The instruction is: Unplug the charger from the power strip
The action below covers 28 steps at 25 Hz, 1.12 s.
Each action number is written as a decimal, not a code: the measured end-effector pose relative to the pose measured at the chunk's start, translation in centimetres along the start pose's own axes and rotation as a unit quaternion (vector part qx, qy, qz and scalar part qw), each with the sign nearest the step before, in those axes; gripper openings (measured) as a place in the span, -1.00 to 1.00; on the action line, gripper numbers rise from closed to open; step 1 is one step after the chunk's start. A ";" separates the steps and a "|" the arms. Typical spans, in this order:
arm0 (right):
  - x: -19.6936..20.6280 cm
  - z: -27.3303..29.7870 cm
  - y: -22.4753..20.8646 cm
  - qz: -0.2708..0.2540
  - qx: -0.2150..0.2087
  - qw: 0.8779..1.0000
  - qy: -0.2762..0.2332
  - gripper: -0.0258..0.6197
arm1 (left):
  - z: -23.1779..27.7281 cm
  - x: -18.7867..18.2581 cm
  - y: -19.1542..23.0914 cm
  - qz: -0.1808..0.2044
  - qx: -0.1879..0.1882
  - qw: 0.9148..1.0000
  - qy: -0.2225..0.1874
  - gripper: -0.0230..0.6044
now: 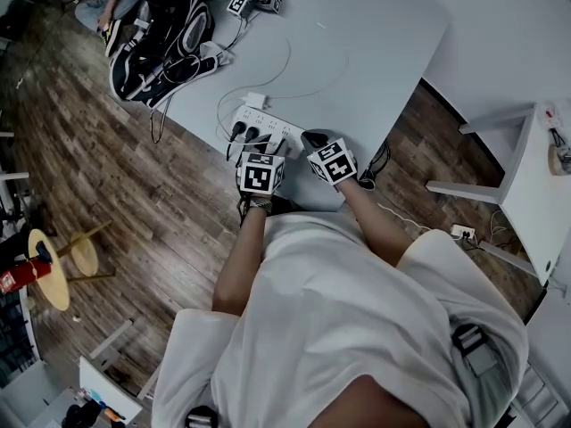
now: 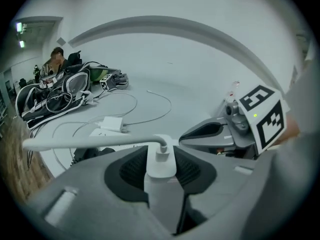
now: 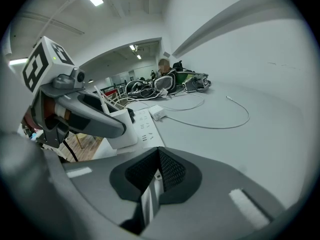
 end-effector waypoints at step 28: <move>0.1 -0.1 0.1 -0.003 0.001 1.000 0.001 -0.92 | 0.2 -0.1 -0.6 0.088 -0.020 0.996 0.015 -0.47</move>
Point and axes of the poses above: the fingertips, and each gripper's own axes: z forward along the fingers, y to its left, x out of its underside, the point moved 3 cm from there along -z, backward along the fingers, and after that the axes turned 13 degrees about -z, right-handed, at the moved point
